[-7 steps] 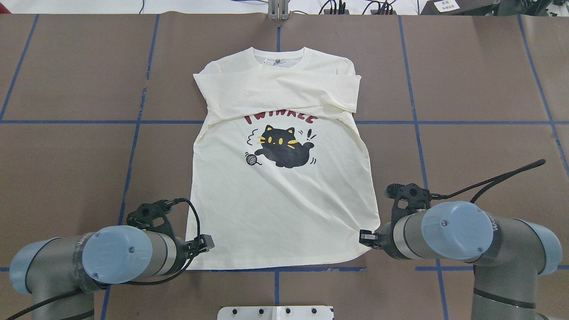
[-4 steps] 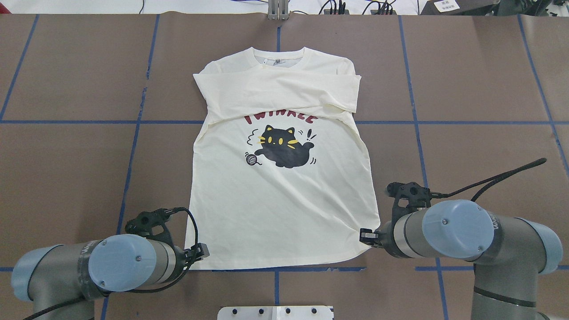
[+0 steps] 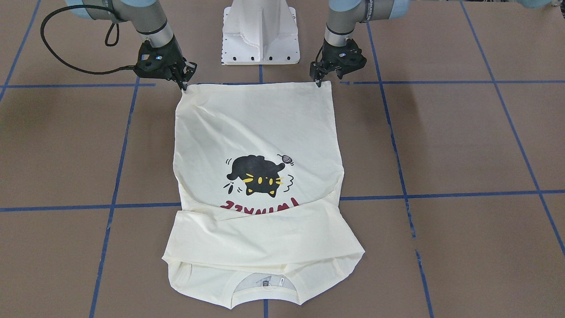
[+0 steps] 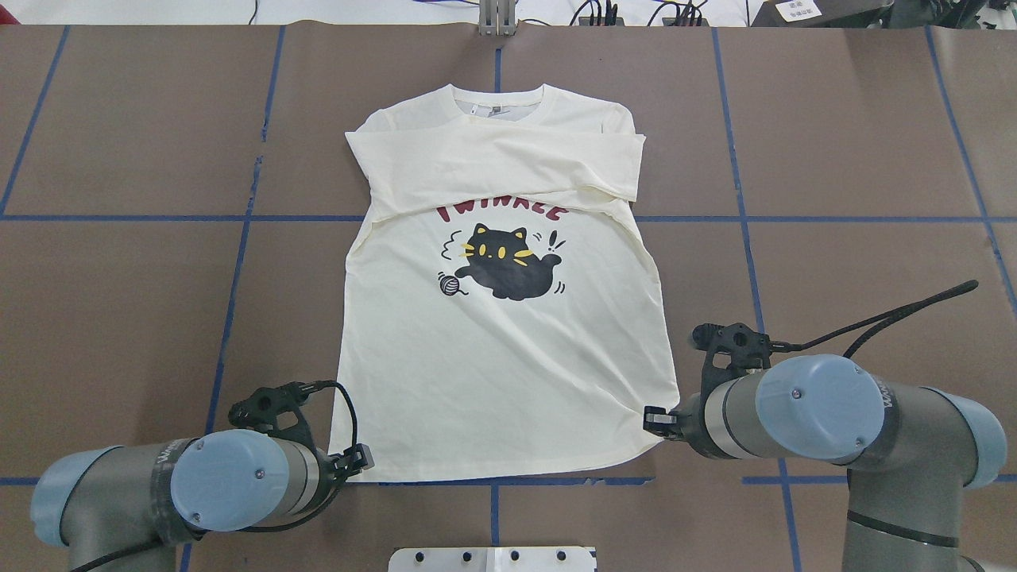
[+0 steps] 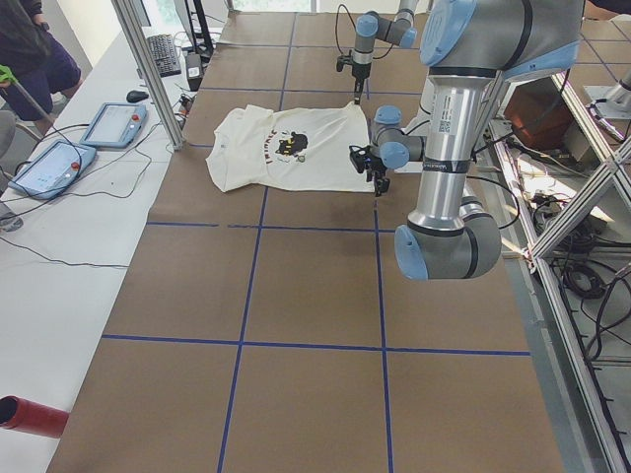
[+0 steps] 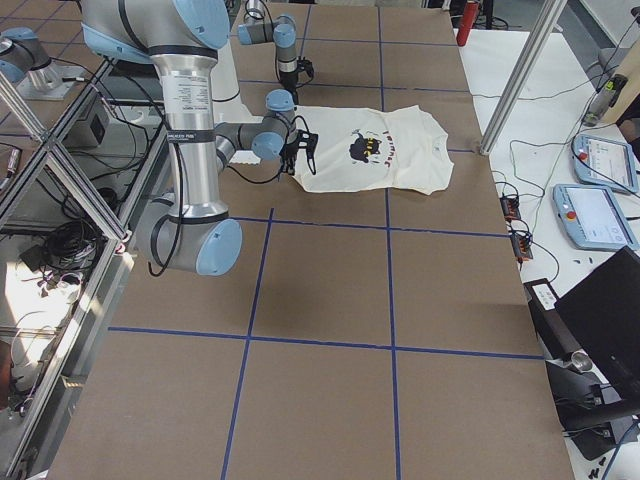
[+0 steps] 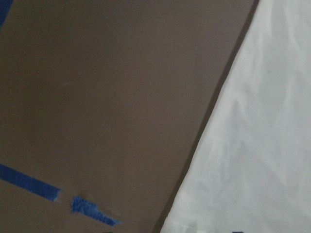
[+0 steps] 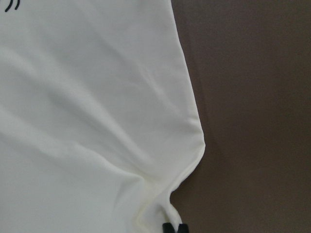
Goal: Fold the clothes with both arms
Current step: 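Hold the hem corners with both grippers and drag them slightly nearer the robot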
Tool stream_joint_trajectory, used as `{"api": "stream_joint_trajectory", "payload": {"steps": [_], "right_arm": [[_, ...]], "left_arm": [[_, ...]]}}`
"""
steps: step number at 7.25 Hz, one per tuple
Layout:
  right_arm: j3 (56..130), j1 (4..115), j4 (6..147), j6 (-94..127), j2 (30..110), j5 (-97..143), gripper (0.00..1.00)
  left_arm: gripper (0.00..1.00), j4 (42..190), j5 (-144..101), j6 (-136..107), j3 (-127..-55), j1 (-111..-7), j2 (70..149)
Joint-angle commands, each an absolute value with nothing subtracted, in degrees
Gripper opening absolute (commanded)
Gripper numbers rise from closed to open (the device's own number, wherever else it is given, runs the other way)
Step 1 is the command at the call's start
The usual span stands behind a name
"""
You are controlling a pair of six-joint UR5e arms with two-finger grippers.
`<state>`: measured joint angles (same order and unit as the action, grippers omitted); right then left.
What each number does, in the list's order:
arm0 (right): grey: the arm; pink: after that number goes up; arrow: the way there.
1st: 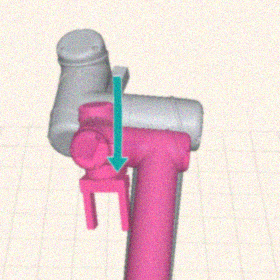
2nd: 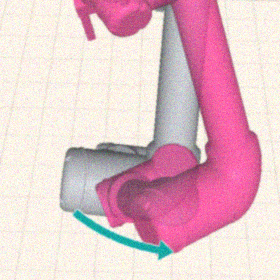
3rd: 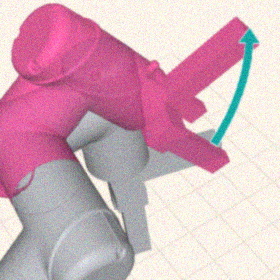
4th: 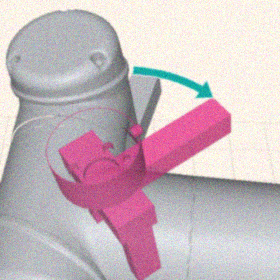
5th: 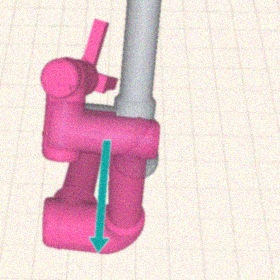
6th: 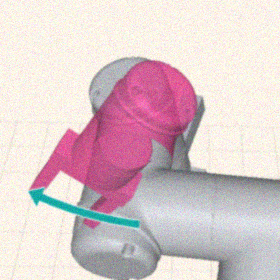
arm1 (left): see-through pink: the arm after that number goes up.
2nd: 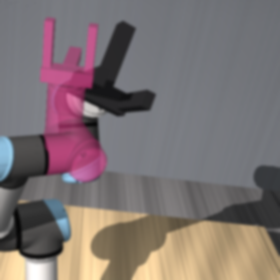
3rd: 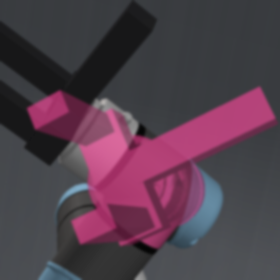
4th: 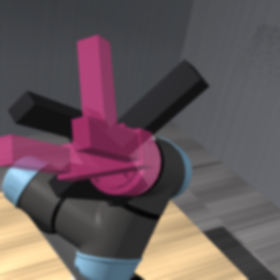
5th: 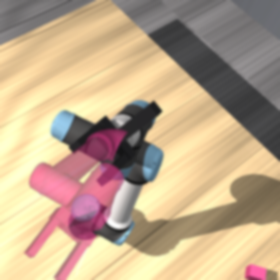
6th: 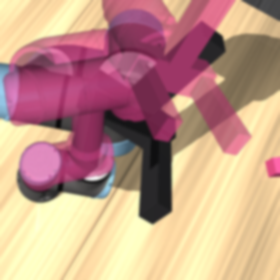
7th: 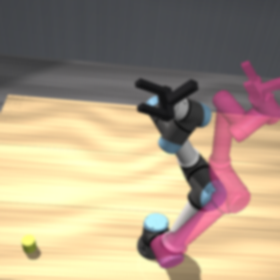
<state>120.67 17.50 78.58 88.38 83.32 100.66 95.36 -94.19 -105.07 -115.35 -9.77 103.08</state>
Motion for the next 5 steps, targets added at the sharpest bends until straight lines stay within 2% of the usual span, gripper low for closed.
{"api": "stream_joint_trajectory", "payload": {"steps": [1,3,4,5], "right_arm": [[120.76,17.75,78.57,88.24,83.32,100.72,0.0],[120.76,18.28,78.57,88.16,83.32,101.42,0.0],[120.76,18.46,78.57,88.15,83.32,101.6,0.0],[120.76,18.54,78.57,88.07,83.32,101.69,0.0]], "left_arm": [[0.75,95.45,-94.13,-104.94,-114.26,-9.67,103.53],[0.58,95.45,-94.13,-105.03,-114.61,-9.67,103.71],[0.44,95.45,-94.13,-104.94,-114.78,-9.67,103.8],[0.38,95.36,-94.22,-104.94,-114.87,-9.84,103.89]]}}
